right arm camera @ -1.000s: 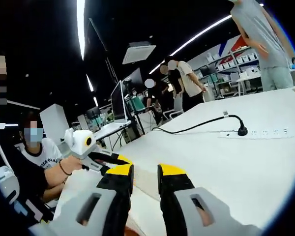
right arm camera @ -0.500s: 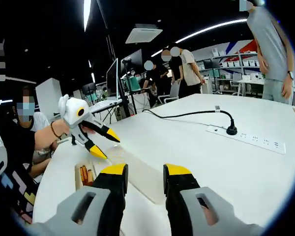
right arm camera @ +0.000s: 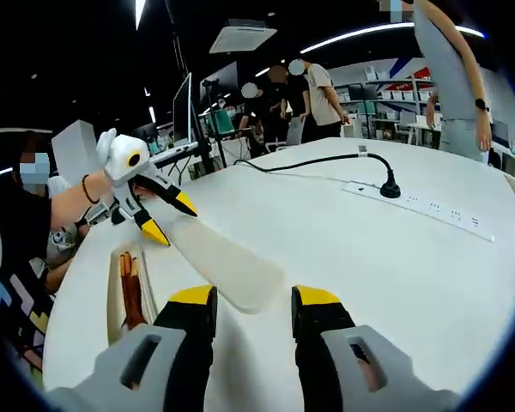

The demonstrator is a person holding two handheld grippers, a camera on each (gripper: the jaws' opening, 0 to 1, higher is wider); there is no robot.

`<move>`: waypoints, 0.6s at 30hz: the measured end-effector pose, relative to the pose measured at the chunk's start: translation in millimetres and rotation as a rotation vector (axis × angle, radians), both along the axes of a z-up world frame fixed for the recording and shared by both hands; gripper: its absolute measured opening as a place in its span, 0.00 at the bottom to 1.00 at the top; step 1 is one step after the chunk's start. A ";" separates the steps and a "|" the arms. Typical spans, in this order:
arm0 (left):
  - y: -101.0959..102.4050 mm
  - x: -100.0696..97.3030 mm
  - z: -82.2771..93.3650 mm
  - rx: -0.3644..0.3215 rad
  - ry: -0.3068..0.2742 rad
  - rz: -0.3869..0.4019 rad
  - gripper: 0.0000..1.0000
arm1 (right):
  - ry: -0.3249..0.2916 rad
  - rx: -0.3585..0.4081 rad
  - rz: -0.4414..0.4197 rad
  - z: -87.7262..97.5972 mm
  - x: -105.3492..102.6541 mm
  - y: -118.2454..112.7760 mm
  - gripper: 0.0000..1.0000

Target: Arrange the utensils inside the cutlery case until each visible utensil rests in its matching compartment.

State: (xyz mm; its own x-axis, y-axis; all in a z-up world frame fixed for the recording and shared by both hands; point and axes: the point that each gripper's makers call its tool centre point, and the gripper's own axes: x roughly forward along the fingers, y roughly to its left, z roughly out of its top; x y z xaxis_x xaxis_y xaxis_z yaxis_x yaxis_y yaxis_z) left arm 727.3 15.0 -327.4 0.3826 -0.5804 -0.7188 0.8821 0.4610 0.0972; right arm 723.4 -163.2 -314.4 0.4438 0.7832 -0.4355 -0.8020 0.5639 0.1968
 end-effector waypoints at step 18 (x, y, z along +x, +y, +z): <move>-8.7 -2.2 -7.9 -0.101 0.068 -0.035 0.46 | -0.061 -0.102 0.063 -17.4 -7.5 17.0 0.30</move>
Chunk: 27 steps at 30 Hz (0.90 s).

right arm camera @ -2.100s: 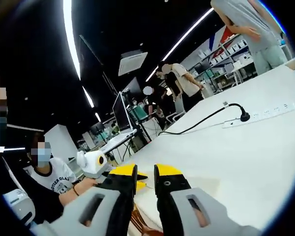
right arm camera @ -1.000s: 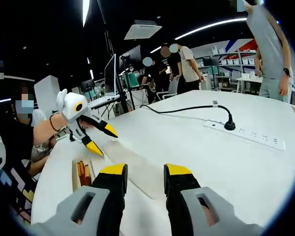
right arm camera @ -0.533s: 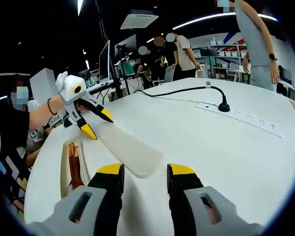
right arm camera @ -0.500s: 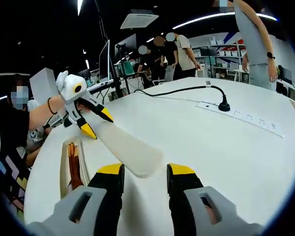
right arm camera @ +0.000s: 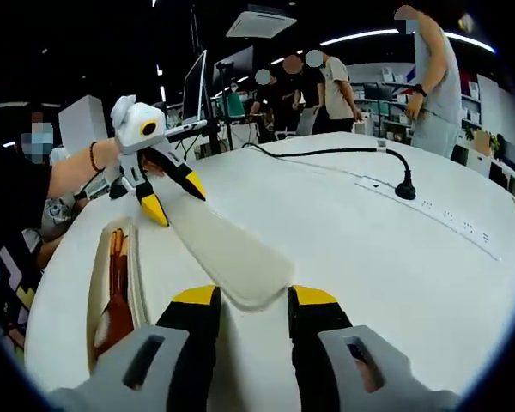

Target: Arrange the utensils inside the cutlery case until each visible utensil rests in its matching compartment.

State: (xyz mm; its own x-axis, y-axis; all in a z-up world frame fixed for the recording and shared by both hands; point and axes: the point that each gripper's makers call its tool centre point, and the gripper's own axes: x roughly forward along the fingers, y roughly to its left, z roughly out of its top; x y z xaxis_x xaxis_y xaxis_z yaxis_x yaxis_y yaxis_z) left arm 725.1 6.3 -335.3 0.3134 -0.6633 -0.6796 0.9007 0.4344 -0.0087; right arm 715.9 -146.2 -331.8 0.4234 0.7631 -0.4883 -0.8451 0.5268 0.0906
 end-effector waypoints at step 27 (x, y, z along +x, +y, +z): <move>-5.1 1.6 -0.5 -0.075 -0.042 -0.071 0.41 | 0.100 0.160 -0.153 5.4 18.2 -7.2 0.23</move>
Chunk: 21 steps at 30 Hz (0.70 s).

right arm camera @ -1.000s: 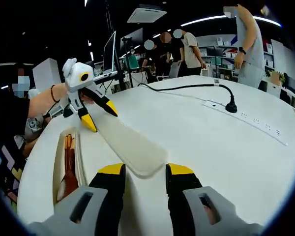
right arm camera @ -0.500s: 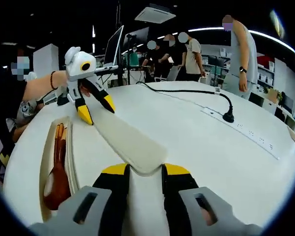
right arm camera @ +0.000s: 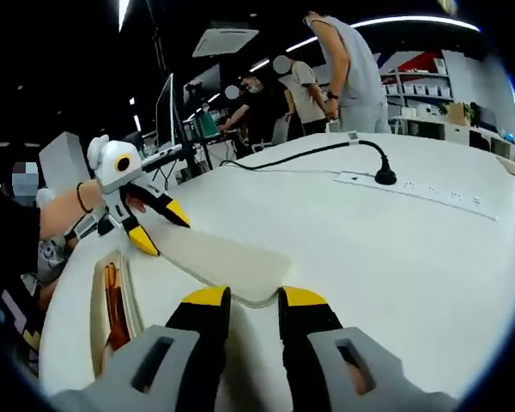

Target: Arrange the utensils inside the cutlery case until each visible utensil rests in its matching compartment.

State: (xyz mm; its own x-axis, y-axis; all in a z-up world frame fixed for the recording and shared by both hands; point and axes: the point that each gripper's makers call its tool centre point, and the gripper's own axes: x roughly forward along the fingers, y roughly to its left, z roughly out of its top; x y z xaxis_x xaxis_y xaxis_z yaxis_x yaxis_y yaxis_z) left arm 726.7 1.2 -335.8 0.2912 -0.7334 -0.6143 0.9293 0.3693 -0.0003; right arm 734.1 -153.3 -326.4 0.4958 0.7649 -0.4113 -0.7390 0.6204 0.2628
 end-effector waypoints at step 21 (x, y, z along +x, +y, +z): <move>-12.6 -3.8 2.1 0.010 0.004 -0.051 0.40 | -0.105 -0.100 0.178 14.0 8.6 5.1 0.50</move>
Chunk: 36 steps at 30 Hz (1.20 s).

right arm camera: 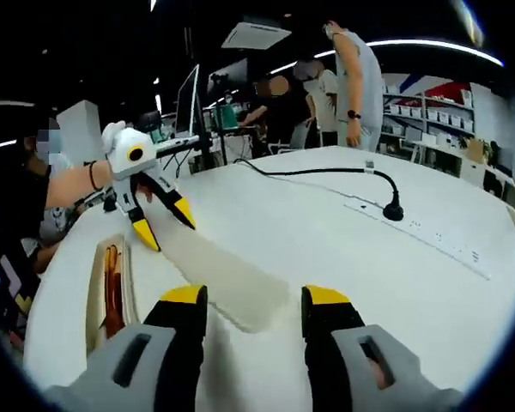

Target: Arrange the utensils inside the cutlery case until each visible utensil rests in its matching compartment.

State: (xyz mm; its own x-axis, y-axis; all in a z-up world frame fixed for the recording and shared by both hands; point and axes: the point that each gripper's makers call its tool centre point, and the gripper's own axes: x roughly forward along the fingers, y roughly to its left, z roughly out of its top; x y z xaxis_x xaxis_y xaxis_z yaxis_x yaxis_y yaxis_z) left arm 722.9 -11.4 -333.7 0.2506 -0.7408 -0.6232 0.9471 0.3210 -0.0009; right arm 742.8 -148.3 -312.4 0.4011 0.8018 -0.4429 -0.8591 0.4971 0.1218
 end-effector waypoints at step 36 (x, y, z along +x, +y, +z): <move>1.8 2.8 10.4 -0.146 0.413 -0.058 0.39 | -0.232 -0.235 0.248 -16.4 -1.6 19.8 0.39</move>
State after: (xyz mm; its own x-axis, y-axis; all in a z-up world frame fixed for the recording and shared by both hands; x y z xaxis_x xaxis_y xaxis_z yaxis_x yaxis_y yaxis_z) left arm 725.8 -9.5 -323.3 -0.0418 -0.8338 -0.5505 0.8742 0.2363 -0.4243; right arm 741.2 -128.5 -328.8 0.3188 0.7748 -0.5459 -0.9478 0.2626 -0.1808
